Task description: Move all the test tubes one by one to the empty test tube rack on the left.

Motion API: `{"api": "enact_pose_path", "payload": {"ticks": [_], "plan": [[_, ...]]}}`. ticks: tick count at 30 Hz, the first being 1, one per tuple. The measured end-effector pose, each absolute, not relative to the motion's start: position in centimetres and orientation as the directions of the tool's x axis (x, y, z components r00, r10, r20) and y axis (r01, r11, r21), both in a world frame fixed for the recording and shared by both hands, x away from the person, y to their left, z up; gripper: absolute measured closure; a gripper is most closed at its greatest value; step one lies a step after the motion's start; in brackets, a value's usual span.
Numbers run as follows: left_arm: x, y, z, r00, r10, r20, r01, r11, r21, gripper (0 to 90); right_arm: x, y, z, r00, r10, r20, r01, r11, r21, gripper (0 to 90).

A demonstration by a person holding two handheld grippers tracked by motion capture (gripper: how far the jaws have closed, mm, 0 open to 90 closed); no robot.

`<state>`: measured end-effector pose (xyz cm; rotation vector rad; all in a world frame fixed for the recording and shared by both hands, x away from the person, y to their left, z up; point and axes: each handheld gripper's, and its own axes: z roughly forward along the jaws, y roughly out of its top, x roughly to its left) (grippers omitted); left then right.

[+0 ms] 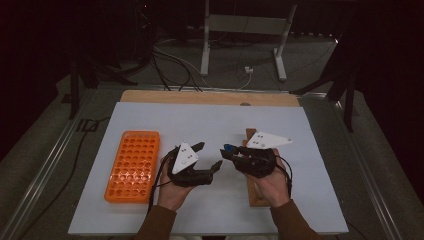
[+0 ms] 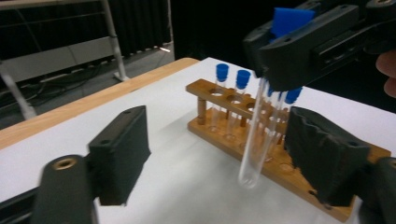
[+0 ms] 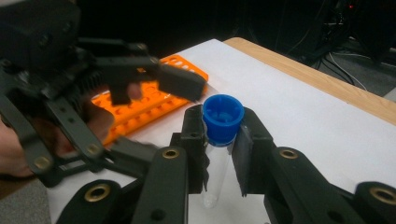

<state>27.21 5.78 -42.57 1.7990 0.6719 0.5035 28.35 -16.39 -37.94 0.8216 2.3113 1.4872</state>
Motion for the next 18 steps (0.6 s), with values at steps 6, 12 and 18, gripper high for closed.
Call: {"api": "enact_pose_path", "payload": {"ticks": [6,12,18], "plan": [[27.23,5.26,-42.81,0.773,0.634,0.011,0.19,-0.248,0.95,46.0,28.35,-15.84,-37.94,-0.81,0.581,0.079,0.315,0.317,0.895,76.3],[27.23,5.02,-42.93,0.795,0.606,0.014,0.183,-0.261,0.948,62.4,28.47,-15.57,-38.14,-0.813,0.574,0.096,0.325,0.312,0.893,76.3],[27.14,4.79,-43.03,0.809,0.587,0.027,0.168,-0.275,0.947,76.7,28.63,-15.54,-38.27,-0.812,0.575,0.1,0.332,0.314,0.889,76.4]]}}
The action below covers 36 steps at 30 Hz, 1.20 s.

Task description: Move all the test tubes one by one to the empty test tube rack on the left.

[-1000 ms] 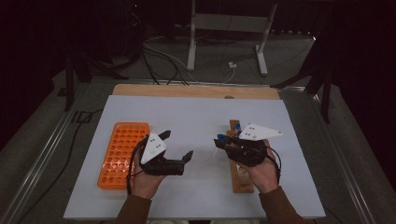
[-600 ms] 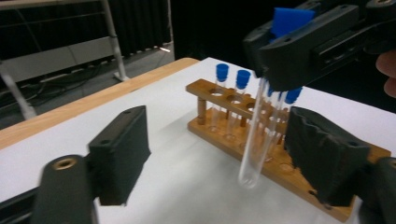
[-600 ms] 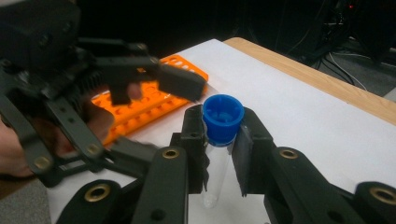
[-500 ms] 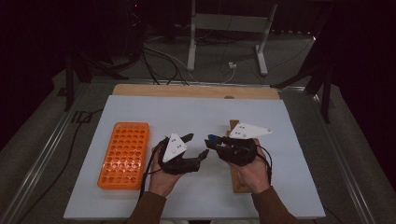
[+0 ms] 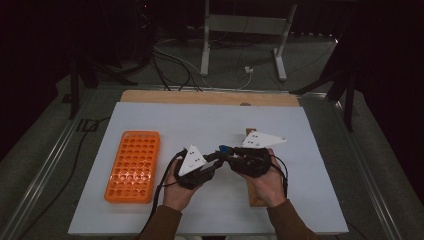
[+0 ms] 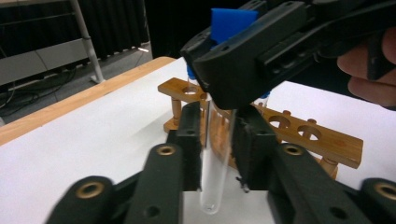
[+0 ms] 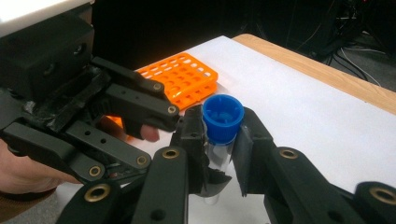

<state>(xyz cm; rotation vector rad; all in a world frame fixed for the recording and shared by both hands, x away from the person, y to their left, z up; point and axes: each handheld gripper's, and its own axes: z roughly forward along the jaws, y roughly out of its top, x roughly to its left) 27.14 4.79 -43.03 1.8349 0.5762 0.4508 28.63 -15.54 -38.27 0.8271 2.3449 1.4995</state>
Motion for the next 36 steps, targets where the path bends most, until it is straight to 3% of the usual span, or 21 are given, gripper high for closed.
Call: {"api": "enact_pose_path", "payload": {"ticks": [7,15,19,20,26,36], "plan": [[27.1,4.4,-43.0,0.806,0.59,0.047,0.154,-0.286,0.946,78.3,28.7,-15.9,-38.3,-0.812,0.573,0.113,0.339,0.304,0.89,73.7],[27.7,6.0,-42.9,0.767,0.641,0.021,0.183,-0.25,0.951,78.2,28.2,-17.7,-37.2,-0.798,0.594,0.103,0.295,0.236,0.926,33.5],[27.7,6.9,-42.7,0.753,0.658,0.008,0.187,-0.226,0.956,78.2,28.1,-18.6,-37.1,-0.777,0.624,0.083,0.284,0.23,0.931,22.8],[27.8,7.4,-42.5,0.744,0.668,0.003,0.189,-0.215,0.958,78.2,28.0,-19.4,-37.2,-0.759,0.646,0.08,0.283,0.218,0.934,16.6],[27.9,9.1,-42.4,0.718,0.696,-0.008,0.195,-0.19,0.962,78.1,27.9,-21.9,-37.5,-0.712,0.698,0.084,0.288,0.181,0.94,4.3],[27.5,11.9,-42.8,0.673,0.739,-0.03,0.217,-0.158,0.963,78.1,27.3,-26.0,-38.3,-0.638,0.766,0.071,0.287,0.152,0.946,0.2]]}}
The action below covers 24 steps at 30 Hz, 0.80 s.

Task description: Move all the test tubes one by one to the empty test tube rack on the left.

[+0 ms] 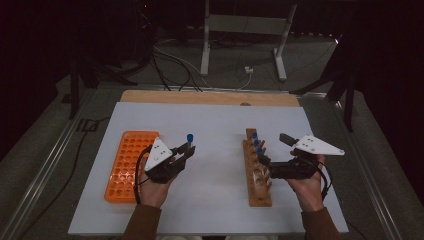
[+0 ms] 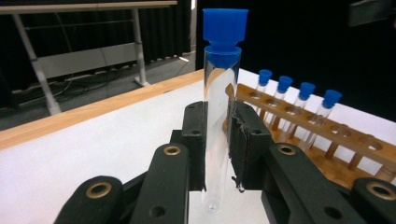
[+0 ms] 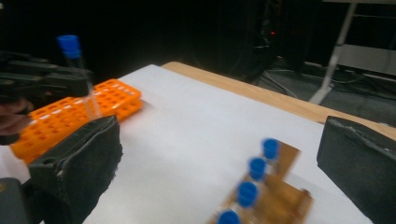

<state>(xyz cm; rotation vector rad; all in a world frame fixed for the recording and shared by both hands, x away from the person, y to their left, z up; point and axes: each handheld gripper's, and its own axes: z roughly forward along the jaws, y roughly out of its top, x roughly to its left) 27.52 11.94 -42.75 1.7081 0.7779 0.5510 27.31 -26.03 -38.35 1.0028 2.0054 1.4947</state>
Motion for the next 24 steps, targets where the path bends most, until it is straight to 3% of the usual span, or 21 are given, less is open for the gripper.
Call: {"api": "enact_pose_path", "payload": {"ticks": [24], "plan": [[24.3,19.7,-43.4,0.569,0.821,-0.045,0.227,-0.104,0.968,78.0,26.0,-32.7,-43.3,-0.538,0.832,0.132,0.317,0.054,0.947,0.2]]}}
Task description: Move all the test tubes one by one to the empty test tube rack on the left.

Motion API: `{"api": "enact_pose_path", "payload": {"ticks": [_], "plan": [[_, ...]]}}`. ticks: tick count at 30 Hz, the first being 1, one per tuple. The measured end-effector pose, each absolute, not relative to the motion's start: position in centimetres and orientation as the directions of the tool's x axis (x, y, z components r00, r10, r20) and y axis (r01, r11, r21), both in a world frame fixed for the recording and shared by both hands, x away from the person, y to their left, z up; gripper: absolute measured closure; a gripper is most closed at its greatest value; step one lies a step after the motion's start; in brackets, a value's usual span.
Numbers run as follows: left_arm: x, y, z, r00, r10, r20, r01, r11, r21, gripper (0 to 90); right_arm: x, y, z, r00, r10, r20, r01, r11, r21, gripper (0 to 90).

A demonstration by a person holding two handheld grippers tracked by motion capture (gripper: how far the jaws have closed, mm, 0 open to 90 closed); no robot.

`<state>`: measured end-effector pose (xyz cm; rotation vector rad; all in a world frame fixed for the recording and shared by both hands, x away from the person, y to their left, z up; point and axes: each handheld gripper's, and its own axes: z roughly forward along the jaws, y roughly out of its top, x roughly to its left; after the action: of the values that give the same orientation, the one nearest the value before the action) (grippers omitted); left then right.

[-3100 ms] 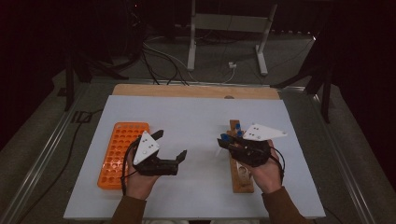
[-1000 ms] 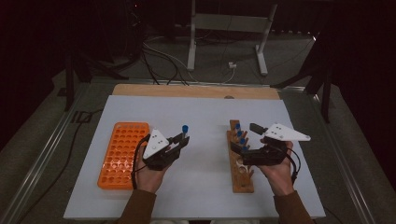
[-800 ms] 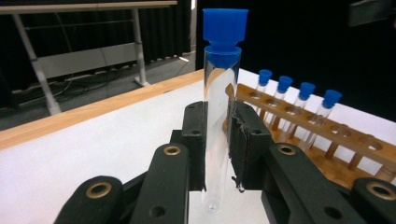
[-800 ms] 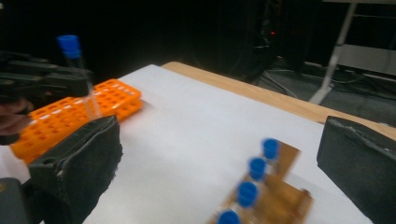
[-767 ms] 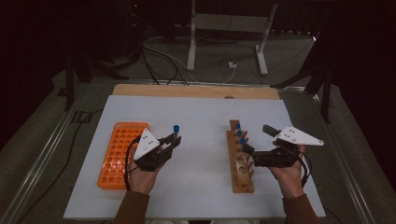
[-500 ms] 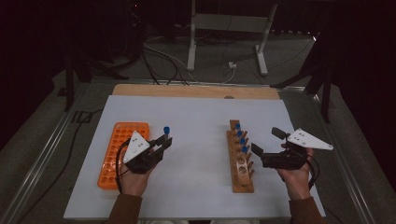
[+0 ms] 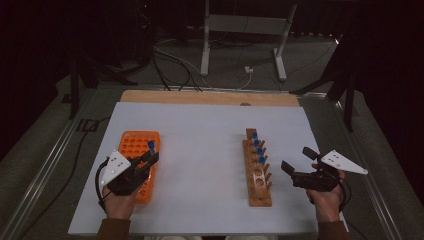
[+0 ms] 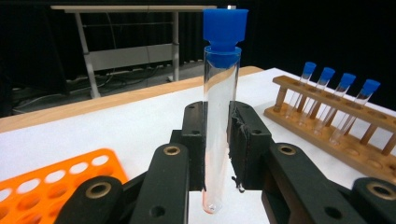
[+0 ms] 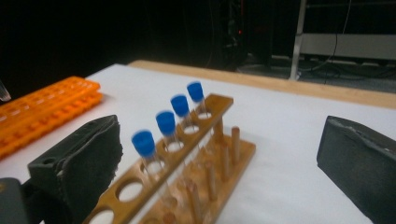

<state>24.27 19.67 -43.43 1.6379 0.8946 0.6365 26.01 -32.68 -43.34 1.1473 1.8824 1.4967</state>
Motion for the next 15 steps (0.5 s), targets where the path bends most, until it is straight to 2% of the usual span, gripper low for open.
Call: {"api": "enact_pose_path", "payload": {"ticks": [15], "plan": [[21.4,22.7,-45.2,0.536,0.842,-0.065,0.248,-0.084,0.965,77.9,25.3,-33.0,-43.4,-0.533,0.835,0.139,0.287,0.024,0.958,0.2]]}}
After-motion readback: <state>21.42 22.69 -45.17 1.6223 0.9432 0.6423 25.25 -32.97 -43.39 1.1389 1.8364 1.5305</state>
